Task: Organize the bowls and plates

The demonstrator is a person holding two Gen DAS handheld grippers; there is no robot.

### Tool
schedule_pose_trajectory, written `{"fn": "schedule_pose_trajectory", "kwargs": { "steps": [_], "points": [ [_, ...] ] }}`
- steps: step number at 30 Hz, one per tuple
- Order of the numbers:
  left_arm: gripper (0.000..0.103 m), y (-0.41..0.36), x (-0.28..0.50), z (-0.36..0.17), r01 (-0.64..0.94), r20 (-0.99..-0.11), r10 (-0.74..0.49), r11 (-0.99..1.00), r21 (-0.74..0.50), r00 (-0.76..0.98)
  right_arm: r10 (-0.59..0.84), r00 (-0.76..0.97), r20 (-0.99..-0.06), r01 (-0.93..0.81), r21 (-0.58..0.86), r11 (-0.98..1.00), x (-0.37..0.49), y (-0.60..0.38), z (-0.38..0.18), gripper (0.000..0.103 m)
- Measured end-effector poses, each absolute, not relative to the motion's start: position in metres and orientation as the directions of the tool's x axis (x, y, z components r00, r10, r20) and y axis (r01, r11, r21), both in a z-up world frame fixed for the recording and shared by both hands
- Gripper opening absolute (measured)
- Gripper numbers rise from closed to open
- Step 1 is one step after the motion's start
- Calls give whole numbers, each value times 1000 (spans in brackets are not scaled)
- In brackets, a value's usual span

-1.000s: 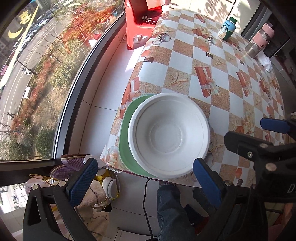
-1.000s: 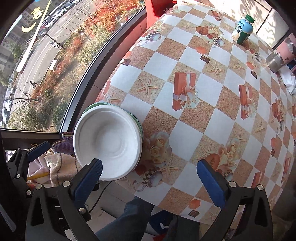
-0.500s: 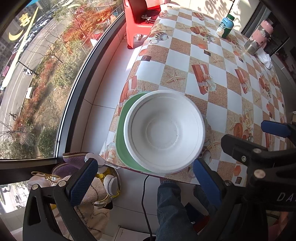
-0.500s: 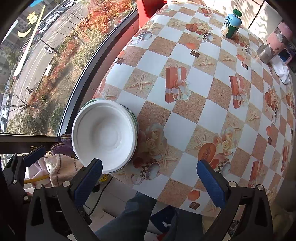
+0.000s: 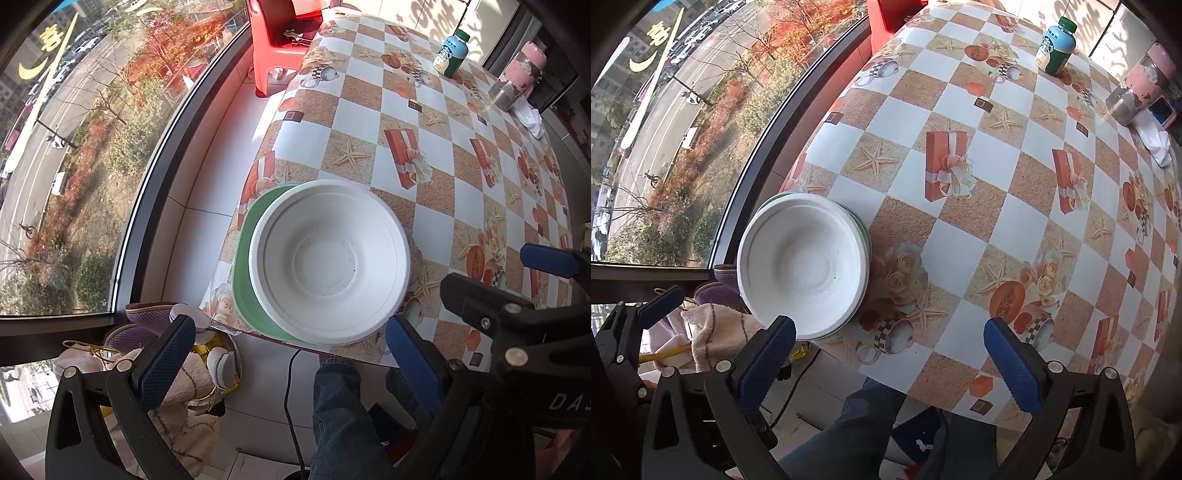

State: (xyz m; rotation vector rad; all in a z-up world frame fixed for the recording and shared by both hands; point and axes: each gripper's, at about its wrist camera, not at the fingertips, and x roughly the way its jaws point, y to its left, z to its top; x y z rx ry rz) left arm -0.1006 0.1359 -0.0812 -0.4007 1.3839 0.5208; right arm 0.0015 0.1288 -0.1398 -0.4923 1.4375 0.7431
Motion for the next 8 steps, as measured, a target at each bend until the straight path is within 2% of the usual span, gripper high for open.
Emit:
{"fn": "schedule_pose_trajectory", "kwargs": {
  "steps": [4,8],
  "points": [
    [103,142,-101,-84,-591,-990,104,806,27,97,166,-25,-986,-714,134,687,1,130,-139,103],
    [103,151,-104,-75,-620,-980,120,785,-6,161,174,-31,-984,-711,144,688,3,131,-139,103]
  ]
}}
